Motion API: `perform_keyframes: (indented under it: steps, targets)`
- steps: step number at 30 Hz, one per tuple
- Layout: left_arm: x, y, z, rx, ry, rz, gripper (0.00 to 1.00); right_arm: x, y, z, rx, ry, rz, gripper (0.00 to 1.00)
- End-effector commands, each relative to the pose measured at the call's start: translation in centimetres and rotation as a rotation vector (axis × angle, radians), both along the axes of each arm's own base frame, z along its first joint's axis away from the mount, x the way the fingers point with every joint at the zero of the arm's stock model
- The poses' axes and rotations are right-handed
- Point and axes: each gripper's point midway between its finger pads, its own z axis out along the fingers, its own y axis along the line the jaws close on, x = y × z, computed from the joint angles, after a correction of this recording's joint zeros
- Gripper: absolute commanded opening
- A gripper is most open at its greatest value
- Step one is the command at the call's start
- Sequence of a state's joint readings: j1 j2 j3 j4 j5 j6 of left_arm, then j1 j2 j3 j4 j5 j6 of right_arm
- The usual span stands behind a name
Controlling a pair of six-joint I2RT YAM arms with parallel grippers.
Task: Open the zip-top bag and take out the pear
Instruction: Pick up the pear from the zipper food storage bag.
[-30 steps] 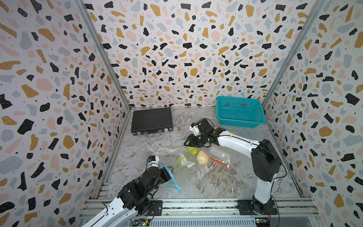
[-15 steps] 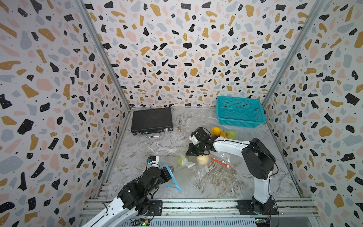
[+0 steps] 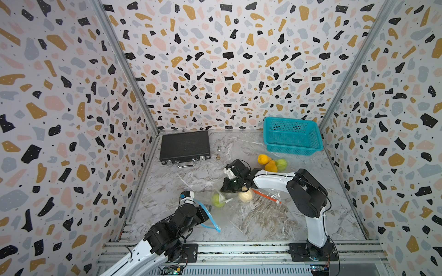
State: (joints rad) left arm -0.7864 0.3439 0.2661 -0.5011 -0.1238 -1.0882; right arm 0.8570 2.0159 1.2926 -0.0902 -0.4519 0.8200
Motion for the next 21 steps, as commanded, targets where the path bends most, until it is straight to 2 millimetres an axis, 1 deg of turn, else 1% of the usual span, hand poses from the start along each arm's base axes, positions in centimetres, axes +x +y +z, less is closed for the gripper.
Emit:
perform_keyframes:
  steps: [1, 3, 6, 9, 11, 14, 17, 21]
  targets:
    - [0.2, 0.2, -0.4, 0.017, -0.007, 0.008, 0.52, -1.1, -1.7, -2.5, -0.071, 0.048, -0.014, 0.07]
    - [0.1, -0.2, -0.1, -0.004, -0.012, -0.008, 0.50, -1.2, -2.0, -2.2, -0.070, 0.043, -0.015, 0.06]
    - [0.1, -0.7, 0.1, -0.033, -0.012, -0.022, 0.51, -1.5, -1.9, -2.2, -0.062, 0.057, -0.005, 0.06]
    - [0.2, -1.0, -0.1, -0.035, -0.010, -0.027, 0.53, -1.9, -2.1, -3.2, -0.061, 0.079, -0.012, 0.03]
    - [0.4, -1.6, -0.1, -0.056, -0.014, -0.039, 0.55, -2.2, -2.1, -3.8, -0.052, 0.098, -0.015, 0.01]
    - [0.6, -2.3, -0.4, -0.048, 0.007, -0.060, 0.55, -2.0, -1.5, -3.8, -0.018, 0.099, -0.018, 0.00]
    - [0.9, -2.4, -0.9, -0.005, 0.031, -0.063, 0.57, -2.0, -1.3, -3.6, -0.011, 0.098, -0.010, 0.00]
    - [1.8, -3.0, -0.8, -0.011, 0.013, -0.051, 0.62, -2.3, -1.5, -4.0, -0.016, 0.106, -0.009, 0.00]
